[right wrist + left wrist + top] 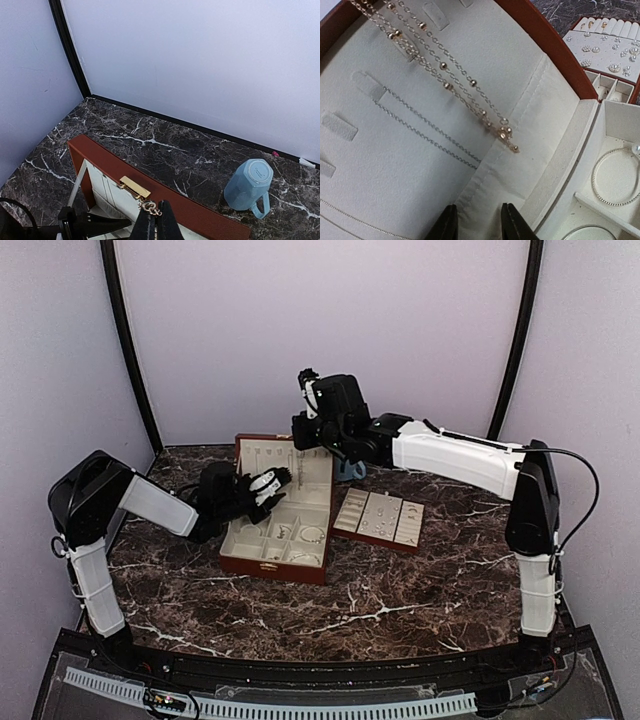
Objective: Organize the mixed jewelry
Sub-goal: Open the compartment pouch of the jewelry box.
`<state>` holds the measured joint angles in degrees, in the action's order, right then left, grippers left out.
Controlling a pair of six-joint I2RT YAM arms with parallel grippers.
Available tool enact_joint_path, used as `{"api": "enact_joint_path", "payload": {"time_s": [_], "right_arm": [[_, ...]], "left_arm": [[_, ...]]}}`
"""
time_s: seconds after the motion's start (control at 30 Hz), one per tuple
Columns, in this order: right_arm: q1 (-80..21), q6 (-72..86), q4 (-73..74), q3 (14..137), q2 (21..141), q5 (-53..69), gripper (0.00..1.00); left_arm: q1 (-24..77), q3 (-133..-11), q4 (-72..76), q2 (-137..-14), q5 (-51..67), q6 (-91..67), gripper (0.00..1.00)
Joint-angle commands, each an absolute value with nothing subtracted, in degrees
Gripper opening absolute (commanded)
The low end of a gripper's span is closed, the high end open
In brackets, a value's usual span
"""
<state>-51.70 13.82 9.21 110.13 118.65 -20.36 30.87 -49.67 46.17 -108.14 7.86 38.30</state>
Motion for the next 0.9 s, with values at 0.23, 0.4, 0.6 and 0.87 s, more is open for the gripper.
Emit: {"api": "enact_joint_path", "payload": {"time_s": [0.23, 0.4, 0.6, 0.87], "right_arm": [[-51.3, 14.1, 7.0, 111.0, 115.7, -20.3, 0.0], [-51.3, 14.1, 7.1, 110.8, 115.7, -20.3, 0.0], [-51.2, 14.3, 7.1, 110.2, 115.3, -20.4, 0.0], [-51.3, 14.6, 6.8, 109.7, 115.0, -20.1, 0.0]], "left_arm": [[31.9, -45.1, 58.5, -105.9, 7.1, 43.0, 0.49], [31.8, -47.5, 55.5, -107.4, 9.4, 43.0, 0.5], [31.9, -49.9, 52.8, -108.9, 12.3, 44.3, 0.5], [31.9, -52.4, 49.2, -111.1, 12.8, 44.3, 0.47]]}}
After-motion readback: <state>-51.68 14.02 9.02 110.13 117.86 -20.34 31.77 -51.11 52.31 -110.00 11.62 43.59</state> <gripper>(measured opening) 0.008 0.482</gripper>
